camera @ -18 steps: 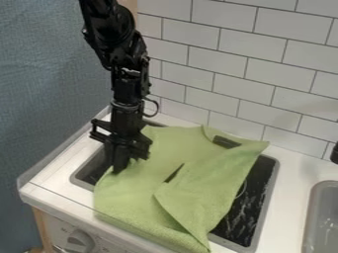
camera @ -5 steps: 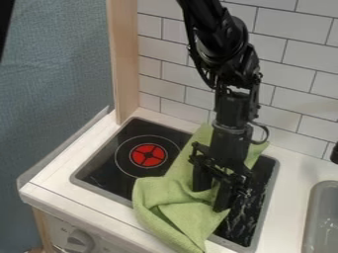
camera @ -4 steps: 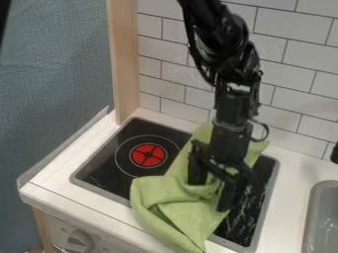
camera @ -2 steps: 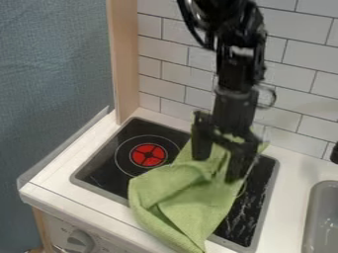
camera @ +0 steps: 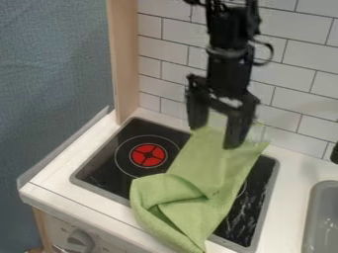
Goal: Fold the cloth left to right
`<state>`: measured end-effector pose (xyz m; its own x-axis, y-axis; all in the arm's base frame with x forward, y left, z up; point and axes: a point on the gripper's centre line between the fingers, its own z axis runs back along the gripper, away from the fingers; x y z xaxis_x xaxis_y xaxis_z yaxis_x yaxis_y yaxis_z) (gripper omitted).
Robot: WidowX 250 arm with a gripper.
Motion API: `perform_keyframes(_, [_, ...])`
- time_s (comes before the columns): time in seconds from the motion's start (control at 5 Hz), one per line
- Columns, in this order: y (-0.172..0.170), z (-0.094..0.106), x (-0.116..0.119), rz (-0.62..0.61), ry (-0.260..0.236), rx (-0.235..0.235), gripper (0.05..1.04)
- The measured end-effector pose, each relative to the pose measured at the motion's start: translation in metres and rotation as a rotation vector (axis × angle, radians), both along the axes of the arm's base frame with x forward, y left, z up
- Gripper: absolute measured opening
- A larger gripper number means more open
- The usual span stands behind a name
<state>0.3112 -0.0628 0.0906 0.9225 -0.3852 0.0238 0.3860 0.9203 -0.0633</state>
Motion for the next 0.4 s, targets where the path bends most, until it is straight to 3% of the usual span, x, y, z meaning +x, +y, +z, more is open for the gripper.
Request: perform_keyframes(0.4, [0.0047, 0.0012, -0.0022, -0.008, 0.014, 0.017, 0.999])
